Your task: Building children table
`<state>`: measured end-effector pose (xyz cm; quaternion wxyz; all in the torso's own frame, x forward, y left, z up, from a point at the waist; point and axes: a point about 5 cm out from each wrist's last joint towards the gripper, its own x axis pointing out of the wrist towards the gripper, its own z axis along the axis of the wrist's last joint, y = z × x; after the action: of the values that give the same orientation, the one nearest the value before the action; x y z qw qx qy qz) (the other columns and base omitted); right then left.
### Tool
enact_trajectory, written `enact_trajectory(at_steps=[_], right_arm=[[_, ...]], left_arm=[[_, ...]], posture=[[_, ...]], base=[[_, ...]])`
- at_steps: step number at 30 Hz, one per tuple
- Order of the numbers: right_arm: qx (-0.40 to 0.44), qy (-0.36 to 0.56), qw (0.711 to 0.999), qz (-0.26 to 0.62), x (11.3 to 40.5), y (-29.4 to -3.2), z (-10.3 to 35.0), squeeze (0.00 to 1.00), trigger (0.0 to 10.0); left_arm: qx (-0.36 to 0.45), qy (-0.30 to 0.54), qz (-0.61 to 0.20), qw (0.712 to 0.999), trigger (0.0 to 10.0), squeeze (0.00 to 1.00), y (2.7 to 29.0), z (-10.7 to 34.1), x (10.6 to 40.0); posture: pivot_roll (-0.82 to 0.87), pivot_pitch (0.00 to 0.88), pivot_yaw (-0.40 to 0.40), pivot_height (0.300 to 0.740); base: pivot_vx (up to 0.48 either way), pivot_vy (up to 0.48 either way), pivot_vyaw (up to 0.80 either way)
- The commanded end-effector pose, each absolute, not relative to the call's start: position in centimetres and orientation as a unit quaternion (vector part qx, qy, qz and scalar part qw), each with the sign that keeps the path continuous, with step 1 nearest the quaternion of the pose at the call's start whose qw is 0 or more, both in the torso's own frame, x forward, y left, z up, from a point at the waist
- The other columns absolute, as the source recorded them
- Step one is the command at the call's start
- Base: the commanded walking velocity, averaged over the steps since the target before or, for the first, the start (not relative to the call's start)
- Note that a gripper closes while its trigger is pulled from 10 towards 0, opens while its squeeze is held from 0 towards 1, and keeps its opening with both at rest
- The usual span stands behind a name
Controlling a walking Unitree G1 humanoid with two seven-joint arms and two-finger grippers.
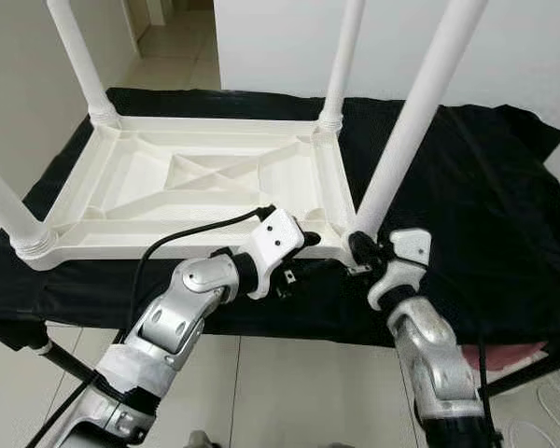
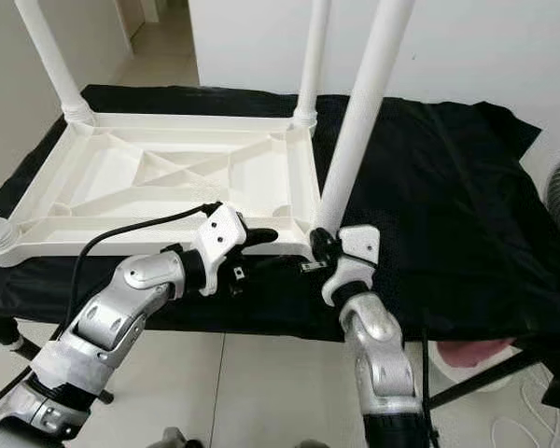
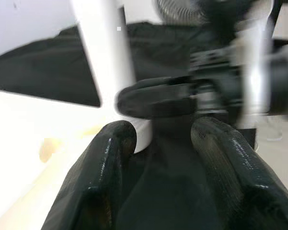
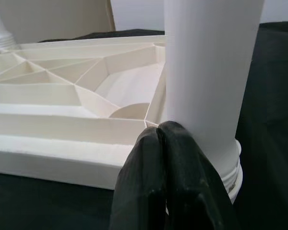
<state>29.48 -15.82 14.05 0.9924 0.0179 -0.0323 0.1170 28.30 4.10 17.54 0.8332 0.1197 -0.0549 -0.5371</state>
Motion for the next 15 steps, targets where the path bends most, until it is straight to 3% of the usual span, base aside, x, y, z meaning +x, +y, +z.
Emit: enact_trajectory(at_steps=[1,5,9,15], right_arm=[[0.022,-0.042,0.994,0.097,29.9,-17.0,14.4,0.0,10.0],[0.018,-0.044,0.995,0.088,30.3,-17.7,14.6,0.0,10.0],[0.004,-0.057,0.996,0.062,31.5,-20.0,15.6,0.0,10.0],[-0.006,-0.063,0.998,0.027,32.2,-22.4,16.2,0.0,10.0]], left_arm=[[0.131,-0.051,-0.479,0.867,10.0,0.0,4.8,17.3,29.0],[0.136,-0.044,-0.468,0.872,10.0,0.0,5.0,17.2,29.2],[0.153,-0.013,-0.401,0.903,10.0,0.0,6.0,16.7,30.7],[0.167,0.007,-0.338,0.926,10.0,0.0,6.9,16.2,31.9]], posture=[[-0.1,0.056,0.018,0.74],[-0.1,0.062,0.014,0.74],[-0.1,0.067,0.011,0.74],[-0.1,0.069,0.008,0.74]], base=[[0.0,0.0,0.0],[0.0,0.0,0.0],[0.0,0.0,0.0],[0.0,0.0,0.0]])
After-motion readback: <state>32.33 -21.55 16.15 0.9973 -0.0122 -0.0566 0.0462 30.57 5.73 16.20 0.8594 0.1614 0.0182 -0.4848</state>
